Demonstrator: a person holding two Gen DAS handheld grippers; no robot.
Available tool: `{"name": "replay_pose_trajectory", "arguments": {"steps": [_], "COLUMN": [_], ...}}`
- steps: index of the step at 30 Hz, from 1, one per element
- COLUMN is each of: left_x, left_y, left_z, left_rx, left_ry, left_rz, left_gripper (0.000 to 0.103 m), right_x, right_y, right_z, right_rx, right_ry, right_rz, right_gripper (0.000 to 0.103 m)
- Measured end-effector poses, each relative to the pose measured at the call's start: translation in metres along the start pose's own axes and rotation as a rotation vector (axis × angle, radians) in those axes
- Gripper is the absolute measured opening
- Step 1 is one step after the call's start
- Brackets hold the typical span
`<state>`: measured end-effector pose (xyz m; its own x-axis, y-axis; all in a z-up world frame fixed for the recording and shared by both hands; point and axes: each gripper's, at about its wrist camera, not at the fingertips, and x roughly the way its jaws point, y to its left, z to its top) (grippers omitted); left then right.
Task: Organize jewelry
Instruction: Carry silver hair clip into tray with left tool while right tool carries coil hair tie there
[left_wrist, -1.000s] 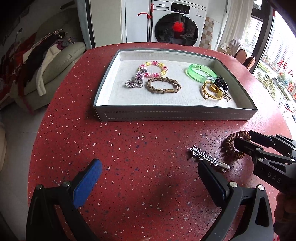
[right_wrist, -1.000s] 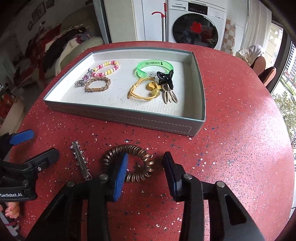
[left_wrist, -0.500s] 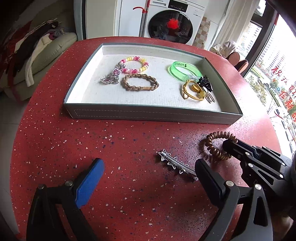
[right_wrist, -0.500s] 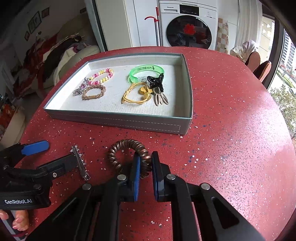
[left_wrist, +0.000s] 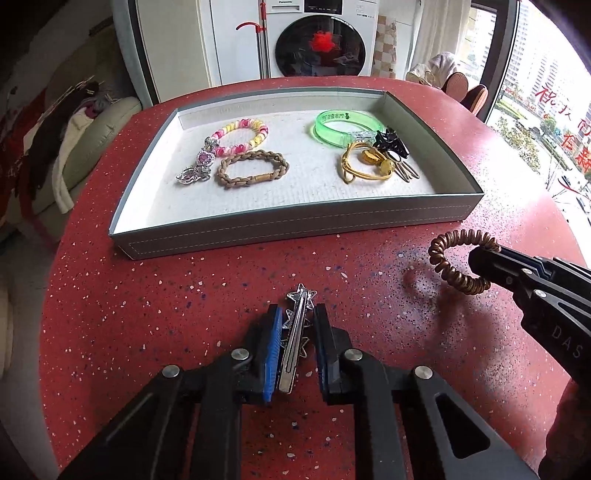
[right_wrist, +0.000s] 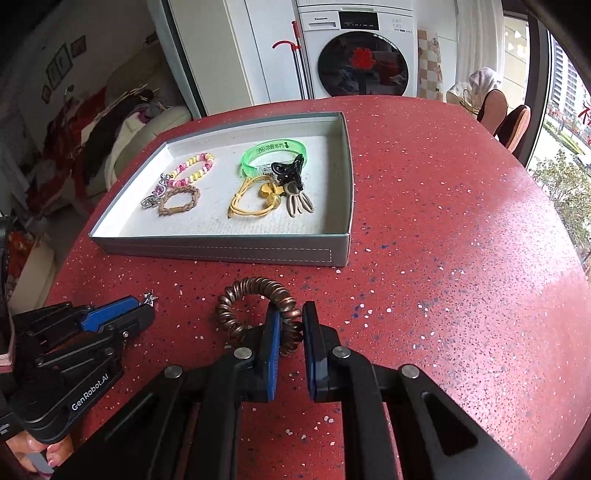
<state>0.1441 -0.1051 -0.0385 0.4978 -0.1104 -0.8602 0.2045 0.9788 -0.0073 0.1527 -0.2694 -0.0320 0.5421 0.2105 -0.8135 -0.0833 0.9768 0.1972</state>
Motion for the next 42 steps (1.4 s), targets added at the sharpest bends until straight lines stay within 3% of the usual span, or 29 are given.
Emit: {"name": "replay_pose_trajectory", "arguments": {"steps": [4,10,25,42], "left_x": [-0.003,-0.017,-0.048,-0.059], "left_y": [0.010,0.025,0.038,0.051], "left_z": [-0.003,-0.006,0.003,0.034], "left_rx": [-0.013,-0.028,-0.011,0.012], "left_ry": [-0.017,-0.048,-0.120,-0.201], "left_rz": [-0.075,-0.131,-0.148,-0.139], "left_gripper": [0.036,0.036,0.036,0.036], "right_x": [-0.004,-0.013,-0.039,-0.033], "right_y": [0.001,0.002,0.014,0.035], "right_z": [-0.001,-0.001,0.013,0.045], "right_rx": [0.005,0.024,0.031,-0.006], "right_ry": [-0.009,-0.024,-0.067,-0.070], "right_rz": [0.007,0.033,0.065,0.066], "right_gripper": [0.013,0.013,0.013,0.013]}}
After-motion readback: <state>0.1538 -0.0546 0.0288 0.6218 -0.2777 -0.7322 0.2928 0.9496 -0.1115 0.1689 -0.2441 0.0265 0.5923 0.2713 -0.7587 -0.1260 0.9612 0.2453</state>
